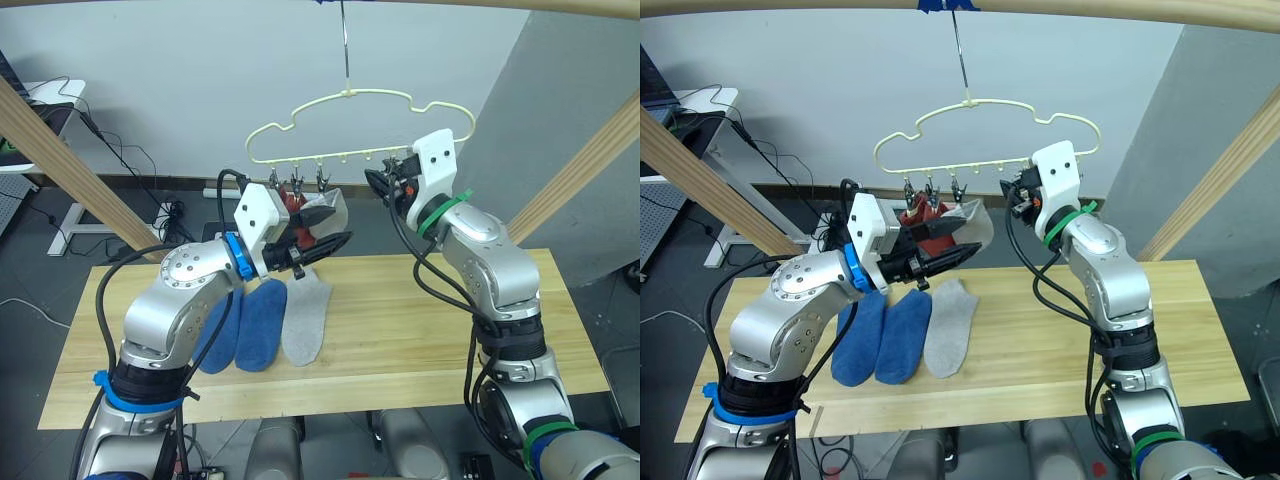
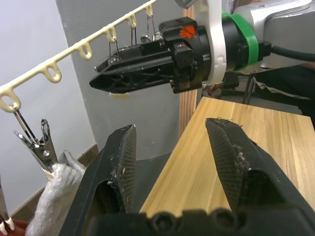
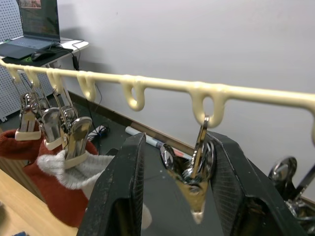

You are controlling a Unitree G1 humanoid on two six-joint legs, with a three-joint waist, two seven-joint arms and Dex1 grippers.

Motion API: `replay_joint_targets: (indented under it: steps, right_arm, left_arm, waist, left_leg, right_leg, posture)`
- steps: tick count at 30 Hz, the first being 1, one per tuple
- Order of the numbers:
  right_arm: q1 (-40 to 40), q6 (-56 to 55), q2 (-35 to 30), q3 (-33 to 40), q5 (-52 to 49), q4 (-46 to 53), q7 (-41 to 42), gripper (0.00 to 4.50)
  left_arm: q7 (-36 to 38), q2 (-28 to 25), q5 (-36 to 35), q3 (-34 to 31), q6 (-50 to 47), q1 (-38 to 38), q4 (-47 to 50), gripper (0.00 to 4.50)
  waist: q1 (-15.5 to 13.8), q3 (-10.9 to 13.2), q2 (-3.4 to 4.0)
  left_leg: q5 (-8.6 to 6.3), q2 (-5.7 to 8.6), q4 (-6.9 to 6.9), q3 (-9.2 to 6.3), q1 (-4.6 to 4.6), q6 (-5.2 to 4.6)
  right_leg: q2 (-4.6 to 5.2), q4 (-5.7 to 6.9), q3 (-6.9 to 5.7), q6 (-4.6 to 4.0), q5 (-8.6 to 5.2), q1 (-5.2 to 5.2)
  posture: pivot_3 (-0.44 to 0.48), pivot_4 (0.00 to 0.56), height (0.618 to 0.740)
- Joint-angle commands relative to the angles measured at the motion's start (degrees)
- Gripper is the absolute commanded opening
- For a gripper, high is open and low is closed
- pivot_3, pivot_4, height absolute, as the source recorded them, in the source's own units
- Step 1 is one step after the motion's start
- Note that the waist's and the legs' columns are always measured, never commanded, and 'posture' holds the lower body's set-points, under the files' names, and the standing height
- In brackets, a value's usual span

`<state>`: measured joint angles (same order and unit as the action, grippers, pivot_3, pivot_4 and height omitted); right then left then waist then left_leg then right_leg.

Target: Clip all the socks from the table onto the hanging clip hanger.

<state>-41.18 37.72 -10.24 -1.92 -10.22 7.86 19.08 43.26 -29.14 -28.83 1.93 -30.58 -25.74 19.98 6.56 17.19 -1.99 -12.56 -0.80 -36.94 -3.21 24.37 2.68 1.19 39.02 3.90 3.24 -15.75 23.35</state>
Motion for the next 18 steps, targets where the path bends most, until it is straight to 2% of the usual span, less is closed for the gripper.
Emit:
replay_joint_targets:
  steps: [1,7,9,11,15,17,18]
  right_arm:
    - [-0.7,-1.7,0.3,0.0,-0.4,1.1,-0.2,1.86]
    - [-0.7,-1.8,0.5,0.0,-0.4,0.8,-0.5,1.86]
    - [-0.7,-1.7,0.6,0.0,-0.3,0.7,-0.7,1.48]
    - [-0.7,-1.6,0.6,0.0,-0.3,0.6,-0.8,0.9]
    - [-0.8,-1.9,0.7,0.1,-0.2,0.2,-1.1,0.01]
    - [-1.0,-2.0,0.6,0.2,-0.2,0.0,-1.0,0.01]
    - [-1.1,-2.0,0.6,0.2,-0.2,-0.1,-0.9,0.0]
  left_arm:
    - [0.2,0.0,-0.1,0.0,1.0,0.0,2.6,2.49]
    - [-0.3,0.4,0.1,0.2,1.1,0.6,2.6,2.49]
    - [-1.0,0.8,0.3,0.2,1.0,1.0,2.8,2.49]
    - [-2.1,1.3,0.7,0.2,0.9,1.6,3.0,2.49]
    - [-8.7,4.4,4.3,1.0,1.3,4.7,4.7,2.49]
    - [-11.7,5.7,6.7,1.7,1.6,6.4,5.6,2.49]
    - [-13.7,6.6,8.2,2.3,1.8,7.8,6.2,2.65]
  waist:
    - [0.0,0.0,0.0]
    - [0.0,0.0,0.0]
    - [0.0,0.0,0.0]
    - [0.0,0.0,0.0]
    - [0.0,0.0,0.0]
    - [0.0,0.0,0.0]
    - [0.0,0.0,0.0]
  left_leg:
    - [0.0,0.0,0.0,-0.01,0.0,0.0]
    - [0.0,0.0,0.0,0.0,0.0,0.0]
    - [0.0,0.0,0.0,0.0,0.0,0.0]
    - [0.0,0.0,0.0,0.0,0.0,0.0]
    - [0.0,-0.01,0.0,0.0,0.0,0.0]
    - [0.0,0.0,0.0,-0.01,0.0,0.0]
    - [0.0,-0.01,-0.01,-0.01,0.0,0.0]
  right_leg:
    - [0.0,0.0,-0.01,0.0,0.0,0.0]
    - [0.0,0.01,0.0,0.0,0.0,0.0]
    - [0.0,0.01,0.0,0.0,0.0,0.0]
    - [0.0,0.01,0.0,0.0,0.0,0.0]
    - [0.02,0.01,0.02,0.0,0.0,0.0]
    - [0.02,0.01,0.01,0.0,0.0,0.0]
    - [0.02,0.02,0.01,-0.01,0.0,0.0]
  posture:
    - [-0.166,0.253,0.74]
    - [-0.164,0.255,0.74]
    - [-0.163,0.256,0.74]
    - [-0.163,0.256,0.74]
    - [-0.163,0.256,0.74]
    - [-0.16,0.259,0.74]
    - [-0.159,0.261,0.74]
